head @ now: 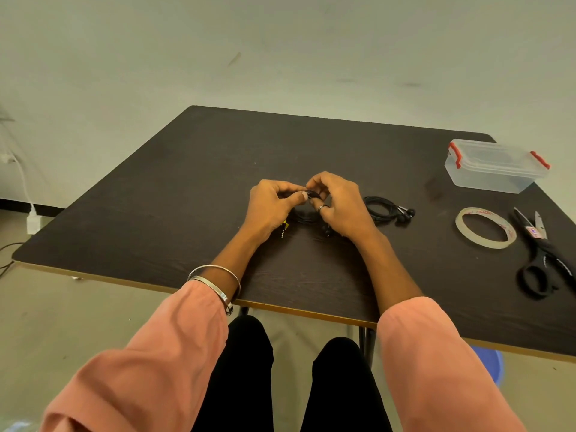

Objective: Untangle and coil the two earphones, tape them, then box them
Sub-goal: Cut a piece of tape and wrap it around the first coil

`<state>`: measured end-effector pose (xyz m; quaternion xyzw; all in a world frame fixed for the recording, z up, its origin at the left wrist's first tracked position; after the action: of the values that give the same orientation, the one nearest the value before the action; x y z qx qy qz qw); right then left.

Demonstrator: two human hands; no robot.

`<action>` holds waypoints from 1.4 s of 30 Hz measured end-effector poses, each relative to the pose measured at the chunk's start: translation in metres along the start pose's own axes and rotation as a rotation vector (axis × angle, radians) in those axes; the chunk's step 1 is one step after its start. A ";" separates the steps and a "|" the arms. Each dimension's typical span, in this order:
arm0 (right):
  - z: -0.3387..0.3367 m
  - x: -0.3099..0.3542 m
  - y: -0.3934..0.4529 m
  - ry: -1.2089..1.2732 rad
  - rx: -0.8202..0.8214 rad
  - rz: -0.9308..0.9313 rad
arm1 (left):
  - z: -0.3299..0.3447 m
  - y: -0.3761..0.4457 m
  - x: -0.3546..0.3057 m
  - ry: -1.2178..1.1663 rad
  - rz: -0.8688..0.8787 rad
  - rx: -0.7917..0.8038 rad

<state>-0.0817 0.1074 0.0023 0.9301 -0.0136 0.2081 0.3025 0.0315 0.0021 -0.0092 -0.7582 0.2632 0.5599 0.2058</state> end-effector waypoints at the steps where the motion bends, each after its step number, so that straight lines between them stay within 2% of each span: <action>1: 0.000 0.000 0.000 -0.001 0.003 0.004 | 0.000 -0.001 -0.001 0.017 0.013 -0.010; 9: -0.001 0.004 0.000 0.105 0.009 0.065 | 0.000 0.001 0.001 0.013 -0.009 0.006; 17: -0.003 0.007 0.000 0.294 -0.105 0.141 | -0.001 0.001 0.001 -0.100 -0.038 0.022; 21: -0.004 0.006 0.001 0.309 -0.113 0.152 | 0.000 0.001 0.001 -0.097 -0.042 -0.008; 28: -0.005 0.006 0.000 0.351 -0.063 0.174 | -0.004 0.002 0.002 -0.154 -0.050 0.033; 33: -0.010 0.007 0.001 0.262 -0.038 0.159 | -0.003 0.002 0.002 -0.150 -0.058 0.061; 42: -0.006 0.004 0.000 0.237 0.022 0.160 | -0.002 -0.003 -0.001 -0.041 0.029 -0.018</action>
<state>-0.0808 0.1110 0.0086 0.8981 -0.0497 0.3402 0.2742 0.0346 0.0037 -0.0074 -0.7446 0.2649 0.5805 0.1961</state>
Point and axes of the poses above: each hand's wrist, its own y-axis towards the middle knuckle, its own z-axis out of the palm, x = y × z, the point moved 2 cm from there along y, towards the middle knuckle, and after that the axes turned 15 degrees about -z, right-handed, at the moved point
